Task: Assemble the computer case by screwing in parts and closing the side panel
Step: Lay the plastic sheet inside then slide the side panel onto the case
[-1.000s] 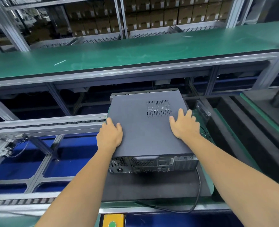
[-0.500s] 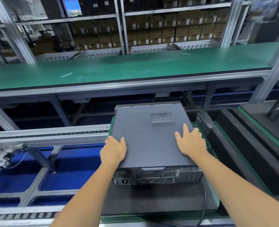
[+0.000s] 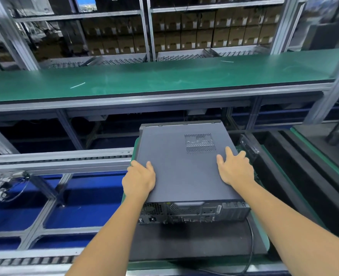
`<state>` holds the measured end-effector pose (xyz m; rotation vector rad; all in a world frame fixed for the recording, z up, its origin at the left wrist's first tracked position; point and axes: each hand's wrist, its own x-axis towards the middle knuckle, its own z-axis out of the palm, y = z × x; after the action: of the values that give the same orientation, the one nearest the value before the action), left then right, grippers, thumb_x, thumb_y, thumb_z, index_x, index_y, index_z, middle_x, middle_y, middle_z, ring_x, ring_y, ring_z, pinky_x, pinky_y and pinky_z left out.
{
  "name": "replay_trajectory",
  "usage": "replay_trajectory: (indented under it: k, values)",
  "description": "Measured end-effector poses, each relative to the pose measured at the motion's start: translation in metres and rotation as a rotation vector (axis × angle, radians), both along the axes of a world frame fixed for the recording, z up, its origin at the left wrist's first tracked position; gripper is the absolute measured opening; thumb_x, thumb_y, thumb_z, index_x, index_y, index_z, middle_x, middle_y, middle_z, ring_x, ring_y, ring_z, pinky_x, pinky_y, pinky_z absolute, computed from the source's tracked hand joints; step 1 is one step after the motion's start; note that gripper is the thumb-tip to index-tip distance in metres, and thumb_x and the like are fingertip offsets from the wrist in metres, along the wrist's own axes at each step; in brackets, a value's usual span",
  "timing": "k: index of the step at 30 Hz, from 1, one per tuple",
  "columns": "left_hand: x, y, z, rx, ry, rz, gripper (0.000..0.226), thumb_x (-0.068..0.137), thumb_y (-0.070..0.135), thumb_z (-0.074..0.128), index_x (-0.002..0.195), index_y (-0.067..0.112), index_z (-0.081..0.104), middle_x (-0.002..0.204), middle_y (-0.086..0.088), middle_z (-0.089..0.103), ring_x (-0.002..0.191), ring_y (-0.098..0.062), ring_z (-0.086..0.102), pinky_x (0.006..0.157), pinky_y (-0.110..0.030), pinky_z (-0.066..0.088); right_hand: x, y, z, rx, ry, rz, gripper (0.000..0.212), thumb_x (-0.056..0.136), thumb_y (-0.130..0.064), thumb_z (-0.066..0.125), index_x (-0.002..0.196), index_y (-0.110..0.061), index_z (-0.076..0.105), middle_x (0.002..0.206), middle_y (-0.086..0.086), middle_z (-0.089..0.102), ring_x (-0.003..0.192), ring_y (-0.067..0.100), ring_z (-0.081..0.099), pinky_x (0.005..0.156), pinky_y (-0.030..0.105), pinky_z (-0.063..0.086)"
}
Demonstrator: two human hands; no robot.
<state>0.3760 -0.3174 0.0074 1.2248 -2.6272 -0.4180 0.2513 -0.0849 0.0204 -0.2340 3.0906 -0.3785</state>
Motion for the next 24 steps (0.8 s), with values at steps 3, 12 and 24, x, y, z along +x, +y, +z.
replay_trajectory:
  k: [3, 12, 24]
  values:
    - [0.002, -0.002, 0.0, 0.034, 0.011, -0.008, 0.053, 0.097, 0.048, 0.03, 0.117, 0.001, 0.044, 0.115, -0.017, 0.057, 0.101, -0.035, 0.057, 0.075, -0.038, 0.039, 0.006, 0.0, 0.001, -0.036, 0.005, 0.008, 0.045, 0.104, -0.045, 0.031, 0.135, -0.012, 0.037, 0.131, 0.024, 0.043, 0.112, 0.042, 0.049, 0.079, 0.043, 0.038]
    - [0.044, 0.006, -0.005, 0.208, 0.171, -0.028, 0.058, 0.093, 0.054, 0.036, 0.124, 0.005, 0.042, 0.114, -0.016, 0.059, 0.103, -0.035, 0.052, 0.074, -0.037, 0.036, 0.042, 0.028, -0.006, -0.05, -0.033, 0.075, 0.06, 0.1, -0.056, 0.031, 0.145, -0.016, 0.03, 0.136, 0.023, 0.038, 0.118, 0.041, 0.044, 0.081, 0.043, 0.036]
    - [0.092, 0.01, -0.021, 0.603, 0.473, -0.195, 0.075, 0.078, 0.034, 0.076, 0.141, 0.019, 0.038, 0.125, 0.004, 0.052, 0.108, -0.017, 0.054, 0.088, -0.032, 0.046, 0.056, 0.08, 0.004, -0.057, -0.31, 0.389, 0.12, 0.069, -0.081, 0.064, 0.158, -0.035, -0.001, 0.162, 0.018, -0.018, 0.149, 0.04, 0.015, 0.112, 0.051, 0.031]
